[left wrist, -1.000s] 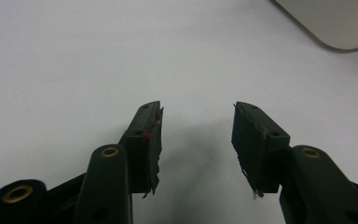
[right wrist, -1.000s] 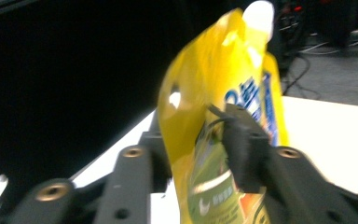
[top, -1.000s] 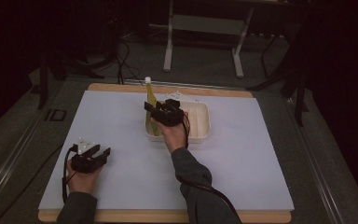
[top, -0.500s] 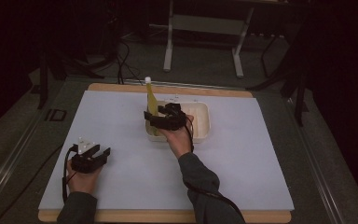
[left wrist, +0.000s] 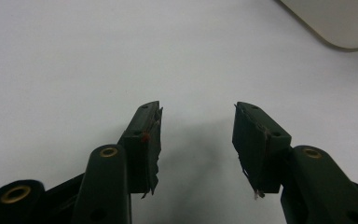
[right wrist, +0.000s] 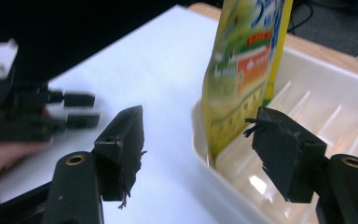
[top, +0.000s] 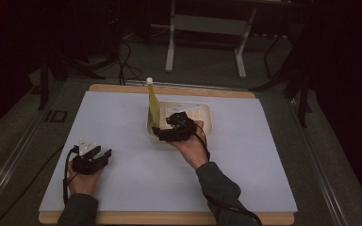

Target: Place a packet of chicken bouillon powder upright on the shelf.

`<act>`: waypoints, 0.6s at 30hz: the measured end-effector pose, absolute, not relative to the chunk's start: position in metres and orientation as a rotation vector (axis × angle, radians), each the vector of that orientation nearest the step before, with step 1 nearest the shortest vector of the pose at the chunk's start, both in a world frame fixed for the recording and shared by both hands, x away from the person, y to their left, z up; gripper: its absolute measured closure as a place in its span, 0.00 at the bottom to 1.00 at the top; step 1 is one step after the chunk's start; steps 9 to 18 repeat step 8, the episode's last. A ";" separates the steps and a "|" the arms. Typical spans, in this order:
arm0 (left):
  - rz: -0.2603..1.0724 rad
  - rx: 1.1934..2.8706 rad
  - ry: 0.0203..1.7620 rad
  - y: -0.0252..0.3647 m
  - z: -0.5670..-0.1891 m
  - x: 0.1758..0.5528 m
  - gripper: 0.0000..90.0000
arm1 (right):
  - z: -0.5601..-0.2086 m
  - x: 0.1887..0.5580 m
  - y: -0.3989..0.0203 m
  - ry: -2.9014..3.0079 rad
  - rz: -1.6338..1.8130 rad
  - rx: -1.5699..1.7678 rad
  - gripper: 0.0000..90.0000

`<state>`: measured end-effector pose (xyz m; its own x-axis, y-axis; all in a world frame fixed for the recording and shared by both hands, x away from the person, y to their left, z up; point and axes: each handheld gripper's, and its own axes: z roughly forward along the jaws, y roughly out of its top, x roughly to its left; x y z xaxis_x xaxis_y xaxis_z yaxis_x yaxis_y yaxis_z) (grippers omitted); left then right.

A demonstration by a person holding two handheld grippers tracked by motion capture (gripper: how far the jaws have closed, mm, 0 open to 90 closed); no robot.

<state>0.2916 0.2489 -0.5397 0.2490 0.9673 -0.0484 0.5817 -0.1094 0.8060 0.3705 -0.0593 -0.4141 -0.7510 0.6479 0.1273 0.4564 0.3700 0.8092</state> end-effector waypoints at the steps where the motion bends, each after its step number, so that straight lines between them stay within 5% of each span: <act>1: 0.667 1.790 1.424 0.249 -0.540 0.292 0.57 | -0.415 0.365 -0.065 2.444 1.275 0.963 0.38; 18: 0.666 1.776 1.448 0.250 -0.540 0.292 0.55 | -0.425 0.351 -0.093 2.552 1.203 0.896 0.43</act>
